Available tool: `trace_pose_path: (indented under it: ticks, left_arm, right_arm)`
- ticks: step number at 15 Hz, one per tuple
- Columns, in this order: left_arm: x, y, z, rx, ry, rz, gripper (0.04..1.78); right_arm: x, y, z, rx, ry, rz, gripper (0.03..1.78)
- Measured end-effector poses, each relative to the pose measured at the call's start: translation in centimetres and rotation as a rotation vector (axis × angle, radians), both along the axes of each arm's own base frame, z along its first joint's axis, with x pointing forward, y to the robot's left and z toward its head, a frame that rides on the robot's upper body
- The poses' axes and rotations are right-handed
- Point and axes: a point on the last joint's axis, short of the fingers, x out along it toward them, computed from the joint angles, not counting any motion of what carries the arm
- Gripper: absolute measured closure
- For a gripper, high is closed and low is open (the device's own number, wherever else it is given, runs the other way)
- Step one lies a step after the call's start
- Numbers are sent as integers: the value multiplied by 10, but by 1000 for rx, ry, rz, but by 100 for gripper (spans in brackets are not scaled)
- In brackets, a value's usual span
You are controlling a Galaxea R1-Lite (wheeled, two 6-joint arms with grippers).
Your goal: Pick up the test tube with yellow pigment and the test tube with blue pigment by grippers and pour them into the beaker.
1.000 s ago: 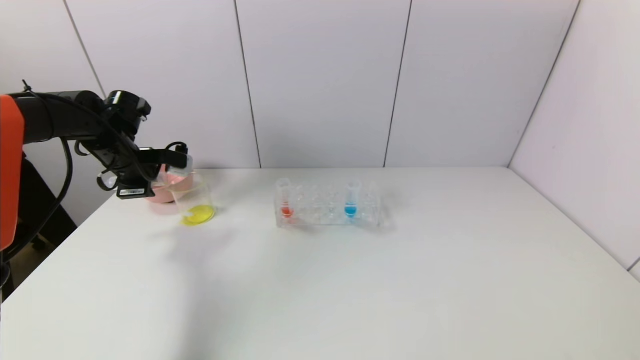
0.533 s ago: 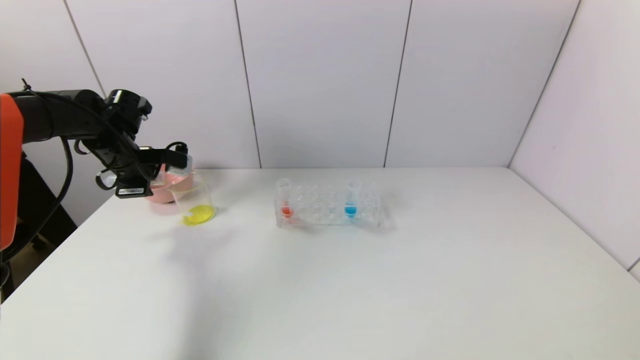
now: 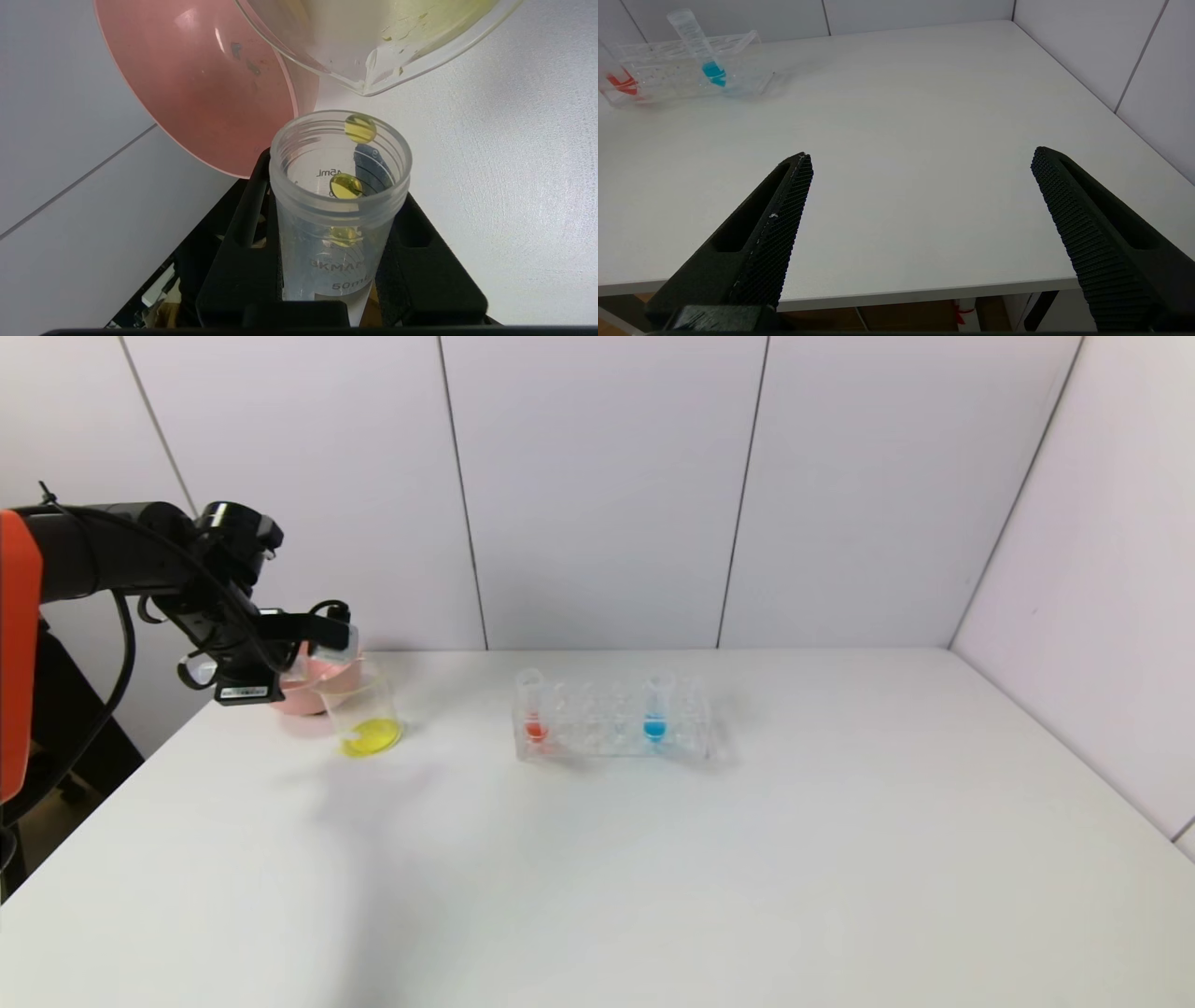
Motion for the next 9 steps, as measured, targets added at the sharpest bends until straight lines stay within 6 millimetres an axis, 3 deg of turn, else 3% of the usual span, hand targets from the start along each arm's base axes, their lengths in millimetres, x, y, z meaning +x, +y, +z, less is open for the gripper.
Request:
trace_pose_path:
  ticks: [9]
  left_arm:
    - [4, -2, 4, 88, -38, -34, 127]
  right_arm:
    - [0, 0, 0, 0, 0, 0, 10]
